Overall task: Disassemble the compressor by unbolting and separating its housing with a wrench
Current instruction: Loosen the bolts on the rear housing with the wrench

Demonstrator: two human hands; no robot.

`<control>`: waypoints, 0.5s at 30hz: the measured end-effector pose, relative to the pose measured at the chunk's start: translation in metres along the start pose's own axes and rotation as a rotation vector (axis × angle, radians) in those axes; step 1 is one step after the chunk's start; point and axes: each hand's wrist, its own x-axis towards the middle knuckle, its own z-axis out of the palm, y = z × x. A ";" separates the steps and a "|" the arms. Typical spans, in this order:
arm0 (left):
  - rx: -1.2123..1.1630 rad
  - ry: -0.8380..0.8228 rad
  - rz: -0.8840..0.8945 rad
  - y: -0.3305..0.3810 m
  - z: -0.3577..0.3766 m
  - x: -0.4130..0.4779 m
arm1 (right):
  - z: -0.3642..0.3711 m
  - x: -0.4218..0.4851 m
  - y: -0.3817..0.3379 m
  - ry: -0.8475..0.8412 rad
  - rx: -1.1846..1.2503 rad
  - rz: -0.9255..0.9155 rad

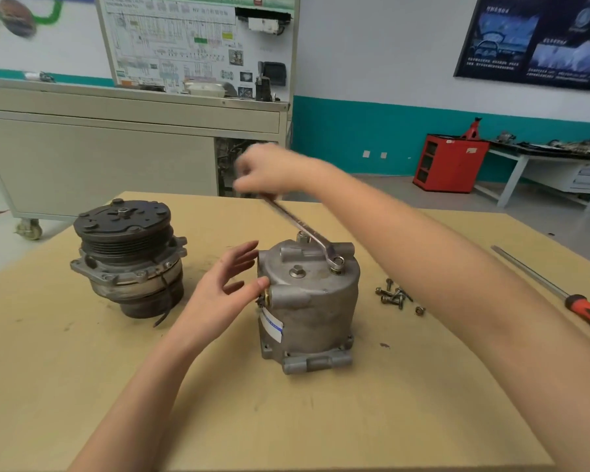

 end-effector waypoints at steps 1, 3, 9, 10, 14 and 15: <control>-0.004 0.007 -0.006 0.000 0.000 0.000 | 0.005 -0.002 -0.029 -0.013 -0.153 -0.151; -0.010 0.038 -0.029 -0.001 0.002 0.000 | 0.022 -0.031 -0.072 0.045 -0.476 -0.421; -0.033 -0.009 -0.021 0.000 0.000 -0.001 | 0.024 -0.177 -0.026 0.789 -0.307 -0.810; -0.025 -0.017 -0.013 0.001 0.000 -0.001 | 0.021 -0.196 -0.007 0.873 -0.220 -0.741; 0.002 -0.003 -0.001 0.004 0.001 -0.001 | 0.029 -0.225 0.042 1.121 0.317 -0.211; 0.010 -0.006 -0.004 0.005 0.001 -0.001 | 0.033 -0.223 0.049 1.156 0.443 -0.077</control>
